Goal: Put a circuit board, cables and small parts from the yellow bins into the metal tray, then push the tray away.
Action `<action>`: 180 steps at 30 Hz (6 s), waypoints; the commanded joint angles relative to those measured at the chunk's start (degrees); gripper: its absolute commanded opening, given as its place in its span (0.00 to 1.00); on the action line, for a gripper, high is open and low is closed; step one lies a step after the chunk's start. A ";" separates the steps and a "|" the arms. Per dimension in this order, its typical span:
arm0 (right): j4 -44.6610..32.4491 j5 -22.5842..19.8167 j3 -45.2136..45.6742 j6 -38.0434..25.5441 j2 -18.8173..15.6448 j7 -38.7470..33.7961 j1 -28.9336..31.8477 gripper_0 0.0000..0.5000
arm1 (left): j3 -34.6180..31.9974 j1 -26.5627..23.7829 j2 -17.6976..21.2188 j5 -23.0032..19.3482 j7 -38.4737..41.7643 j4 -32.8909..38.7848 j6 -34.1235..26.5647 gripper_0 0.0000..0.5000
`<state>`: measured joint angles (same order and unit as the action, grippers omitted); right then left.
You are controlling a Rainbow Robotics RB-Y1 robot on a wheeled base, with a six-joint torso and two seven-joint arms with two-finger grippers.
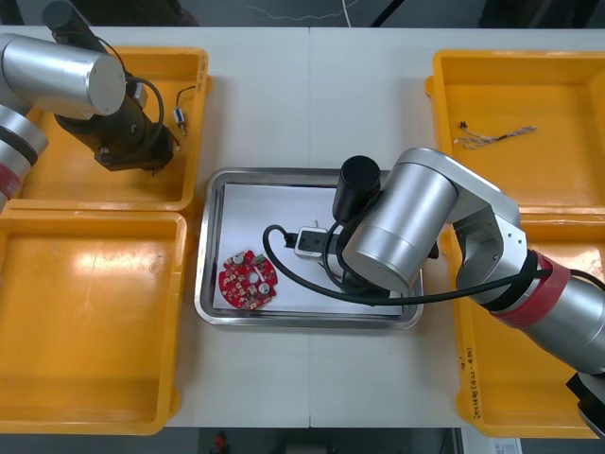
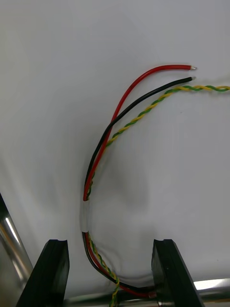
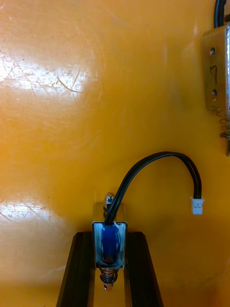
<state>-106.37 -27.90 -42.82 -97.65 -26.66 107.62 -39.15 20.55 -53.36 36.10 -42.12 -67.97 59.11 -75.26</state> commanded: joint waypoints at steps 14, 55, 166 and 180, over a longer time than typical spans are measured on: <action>-12.11 0.39 8.02 -12.35 1.52 1.19 -0.84 1.00 | -2.27 -2.19 1.52 -0.33 0.91 2.24 -2.87 0.00; -8.68 -16.22 44.23 -12.35 -15.18 -1.97 -3.65 1.00 | -2.01 -0.17 2.13 -6.22 2.23 35.20 -24.93 0.00; 98.37 20.78 59.52 38.76 -0.85 -88.98 -39.42 1.00 | -13.61 -3.07 -1.82 -6.48 8.64 29.22 -23.17 1.00; 98.37 20.25 59.61 40.43 0.03 -90.13 -35.91 1.00 | -21.26 -3.07 -0.50 -0.59 0.12 20.35 -19.04 1.00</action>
<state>-7.23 -7.23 17.77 -58.08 -27.71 19.08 -76.76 0.77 -53.90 34.66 -44.12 -61.79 80.10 -95.95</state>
